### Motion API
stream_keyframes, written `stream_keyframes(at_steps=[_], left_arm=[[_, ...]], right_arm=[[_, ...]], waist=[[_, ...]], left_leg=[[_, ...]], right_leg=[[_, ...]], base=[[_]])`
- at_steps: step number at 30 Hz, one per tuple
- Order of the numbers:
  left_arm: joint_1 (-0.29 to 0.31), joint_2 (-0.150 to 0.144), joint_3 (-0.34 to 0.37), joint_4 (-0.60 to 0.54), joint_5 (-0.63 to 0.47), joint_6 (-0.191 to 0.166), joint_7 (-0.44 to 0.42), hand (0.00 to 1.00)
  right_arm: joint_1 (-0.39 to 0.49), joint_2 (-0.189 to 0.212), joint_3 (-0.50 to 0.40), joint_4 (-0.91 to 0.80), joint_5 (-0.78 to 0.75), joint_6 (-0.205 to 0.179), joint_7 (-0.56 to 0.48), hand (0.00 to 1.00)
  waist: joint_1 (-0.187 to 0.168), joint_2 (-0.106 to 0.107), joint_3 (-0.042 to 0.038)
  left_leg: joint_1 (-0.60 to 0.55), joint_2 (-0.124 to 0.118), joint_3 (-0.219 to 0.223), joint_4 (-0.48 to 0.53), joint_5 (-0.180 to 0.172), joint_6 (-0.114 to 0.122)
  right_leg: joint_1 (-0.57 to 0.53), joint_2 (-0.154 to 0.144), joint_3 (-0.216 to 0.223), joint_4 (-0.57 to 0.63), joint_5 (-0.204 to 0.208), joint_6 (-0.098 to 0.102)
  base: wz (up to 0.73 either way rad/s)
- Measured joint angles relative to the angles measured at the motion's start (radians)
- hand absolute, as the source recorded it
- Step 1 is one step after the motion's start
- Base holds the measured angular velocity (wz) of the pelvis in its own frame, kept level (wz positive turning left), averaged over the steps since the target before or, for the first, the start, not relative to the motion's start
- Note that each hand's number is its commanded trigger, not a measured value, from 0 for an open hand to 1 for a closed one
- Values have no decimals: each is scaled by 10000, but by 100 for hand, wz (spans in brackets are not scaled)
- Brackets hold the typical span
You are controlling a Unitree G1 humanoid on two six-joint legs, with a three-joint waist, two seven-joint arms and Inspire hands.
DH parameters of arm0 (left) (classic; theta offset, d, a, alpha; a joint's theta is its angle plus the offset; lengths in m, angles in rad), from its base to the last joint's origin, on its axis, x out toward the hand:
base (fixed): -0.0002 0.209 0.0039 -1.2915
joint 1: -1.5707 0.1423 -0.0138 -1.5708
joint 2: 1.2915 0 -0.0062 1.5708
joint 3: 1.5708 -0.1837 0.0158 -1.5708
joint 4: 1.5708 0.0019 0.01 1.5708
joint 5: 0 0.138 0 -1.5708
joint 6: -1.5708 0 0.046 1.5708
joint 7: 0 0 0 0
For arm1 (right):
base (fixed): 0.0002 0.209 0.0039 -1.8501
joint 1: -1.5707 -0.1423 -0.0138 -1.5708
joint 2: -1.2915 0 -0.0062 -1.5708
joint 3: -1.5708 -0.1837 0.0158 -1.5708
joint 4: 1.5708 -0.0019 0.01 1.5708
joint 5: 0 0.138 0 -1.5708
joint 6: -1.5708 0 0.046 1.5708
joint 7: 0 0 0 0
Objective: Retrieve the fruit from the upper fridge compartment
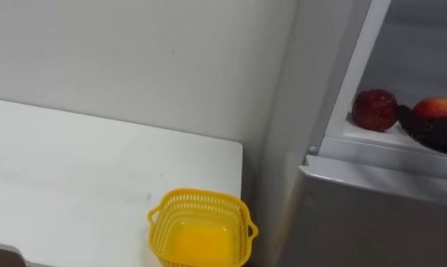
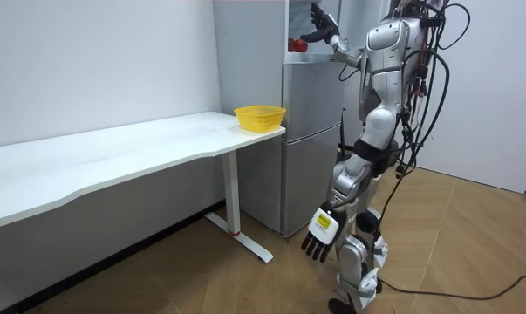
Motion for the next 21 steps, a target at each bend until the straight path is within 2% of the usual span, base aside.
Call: stream_keyframes(at_steps=[5,9,13,21], left_arm=[[-26,41,-42,2,-10,3,-105,0],[-78,131,-40,30,-5,4,-181,0],[-76,247,-38,37,-6,4,-316,0],[-61,255,-36,38,-5,4,-377,0]], right_arm=[[-93,0,375,45,301,8,372,0],[-113,1,766,43,279,10,645,0],[-113,2,802,43,279,12,899,0],[-113,3,802,43,272,11,946,0]], waist=[[-14,-3,-3],[2,-50,-36],[18,-68,-49],[30,-57,-41]], left_leg=[[-11,4,-34,8,0,0],[-69,-4,-90,38,0,0],[-76,-6,-121,62,0,0],[-90,-5,-164,76,0,0]], right_leg=[[-16,3,2,18,4,-7],[-53,-5,-21,44,7,-9],[-43,-10,-50,49,13,-13],[-32,-13,-97,47,16,-18]], base=[[0],[2],[0],[0]])
